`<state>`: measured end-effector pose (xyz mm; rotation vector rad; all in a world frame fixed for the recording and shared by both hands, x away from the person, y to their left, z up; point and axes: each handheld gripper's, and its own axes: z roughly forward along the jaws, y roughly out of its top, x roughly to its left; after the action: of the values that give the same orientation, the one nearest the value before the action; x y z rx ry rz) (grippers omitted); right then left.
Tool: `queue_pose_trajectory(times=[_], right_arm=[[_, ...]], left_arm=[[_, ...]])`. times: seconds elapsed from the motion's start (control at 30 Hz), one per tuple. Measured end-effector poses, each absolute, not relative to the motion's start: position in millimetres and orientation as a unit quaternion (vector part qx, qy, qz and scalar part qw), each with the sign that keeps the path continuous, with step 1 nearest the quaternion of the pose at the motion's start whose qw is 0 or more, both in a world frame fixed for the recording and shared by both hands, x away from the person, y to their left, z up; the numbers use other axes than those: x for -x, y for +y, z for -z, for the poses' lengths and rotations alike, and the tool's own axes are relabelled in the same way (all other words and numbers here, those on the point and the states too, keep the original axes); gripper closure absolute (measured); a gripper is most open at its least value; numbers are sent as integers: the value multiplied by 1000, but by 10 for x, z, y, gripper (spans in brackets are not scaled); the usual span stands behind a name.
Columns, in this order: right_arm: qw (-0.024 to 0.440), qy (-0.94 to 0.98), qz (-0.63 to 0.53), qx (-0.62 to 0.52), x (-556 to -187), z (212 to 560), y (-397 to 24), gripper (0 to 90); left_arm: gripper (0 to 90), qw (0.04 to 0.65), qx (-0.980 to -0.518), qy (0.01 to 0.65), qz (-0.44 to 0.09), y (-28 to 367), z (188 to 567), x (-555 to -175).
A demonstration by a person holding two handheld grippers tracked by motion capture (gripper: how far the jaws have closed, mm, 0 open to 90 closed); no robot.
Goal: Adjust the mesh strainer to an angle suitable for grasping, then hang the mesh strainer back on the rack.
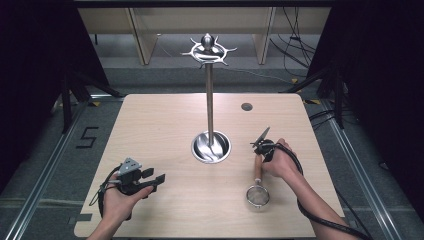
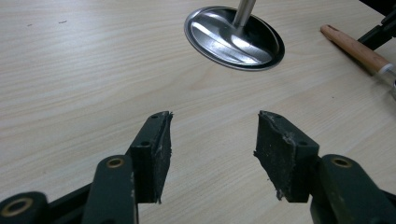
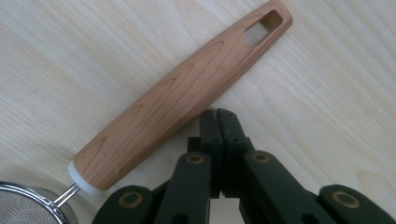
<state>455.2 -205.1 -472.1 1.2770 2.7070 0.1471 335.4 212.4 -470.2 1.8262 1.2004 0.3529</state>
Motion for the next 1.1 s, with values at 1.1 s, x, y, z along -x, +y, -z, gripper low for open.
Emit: queue_pose_trajectory(times=[1.1], right_arm=[[-3, 839, -90, -537, -4288, 4364, -2159, 550]], left_arm=[[434, 443, -727, 506, -139, 2217, 4756, -3368]])
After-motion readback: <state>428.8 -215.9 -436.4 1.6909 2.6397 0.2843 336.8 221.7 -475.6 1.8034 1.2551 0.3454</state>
